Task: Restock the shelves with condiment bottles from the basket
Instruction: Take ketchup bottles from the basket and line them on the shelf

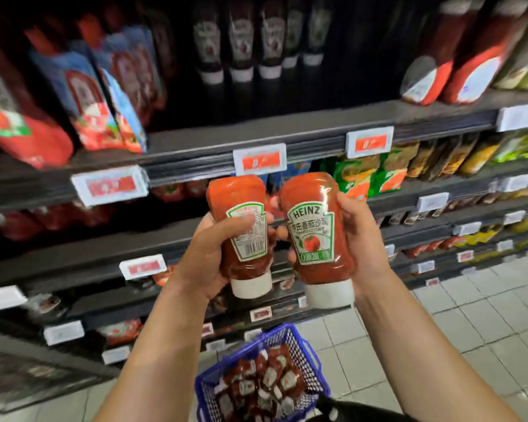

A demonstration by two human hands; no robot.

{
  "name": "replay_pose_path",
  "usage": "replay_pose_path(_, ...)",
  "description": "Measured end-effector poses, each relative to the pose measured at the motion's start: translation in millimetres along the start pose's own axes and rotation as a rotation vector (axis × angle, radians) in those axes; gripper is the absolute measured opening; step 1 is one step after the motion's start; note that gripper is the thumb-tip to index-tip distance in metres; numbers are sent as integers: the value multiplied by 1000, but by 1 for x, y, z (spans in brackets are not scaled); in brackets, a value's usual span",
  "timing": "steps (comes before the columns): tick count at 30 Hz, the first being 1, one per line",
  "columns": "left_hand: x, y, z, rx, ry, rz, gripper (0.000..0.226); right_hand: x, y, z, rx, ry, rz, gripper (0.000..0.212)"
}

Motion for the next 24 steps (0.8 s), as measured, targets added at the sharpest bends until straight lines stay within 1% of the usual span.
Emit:
replay_pose_path(3,-19,-22,27,-38,-54,-99,54,-1,-15,-34,81,51,49,65)
replay_pose_path(5,-28,-42,43,-76,-81,-98,45,-1,-25,-62,157,87,69,48)
replay_pose_path(6,-31,-52,51,-107,-108,-76,40,-1,-29,-76,182,92,69,46)
replay_pose_path(7,-34,-61,59,-142,-143,-53,38,0,-35,-90,191,94,48,52)
replay_pose_path(10,-44,-89,85,-242,-238,31,31,-4,-56,-133,180,149,-90,79)
replay_pose_path(12,-51,-107,104,-314,-279,96,29,-9,-71,-163,209,195,-171,84)
replay_pose_path(14,-57,-122,120,-366,-306,158,29,-12,-86,-189,250,243,-199,85)
replay_pose_path(15,-58,-129,127,-380,-319,189,29,-12,-96,-199,266,278,-189,77)
replay_pose_path(17,-57,-141,136,-371,-343,264,24,-6,-117,-214,267,363,-83,53)
replay_pose_path(19,-53,-152,140,-342,-337,339,20,-1,-133,-224,298,471,6,40)
replay_pose_path(21,-48,-163,142,-331,-335,380,13,4,-146,-230,343,569,31,13)
replay_pose_path(22,-47,-168,143,-328,-347,385,7,6,-151,-231,341,601,43,4)
replay_pose_path(23,-45,-172,143,-332,-358,383,11,9,-156,-230,330,619,63,6)
replay_pose_path(24,-42,-178,142,-337,-361,380,24,12,-161,-229,320,626,80,11)
Point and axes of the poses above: each hand's wrist, its own y-axis away from the middle knuckle, its own x-axis out of the back of the hand, z = x × y, the point moved 6 cm from there along -y, towards the middle knuckle
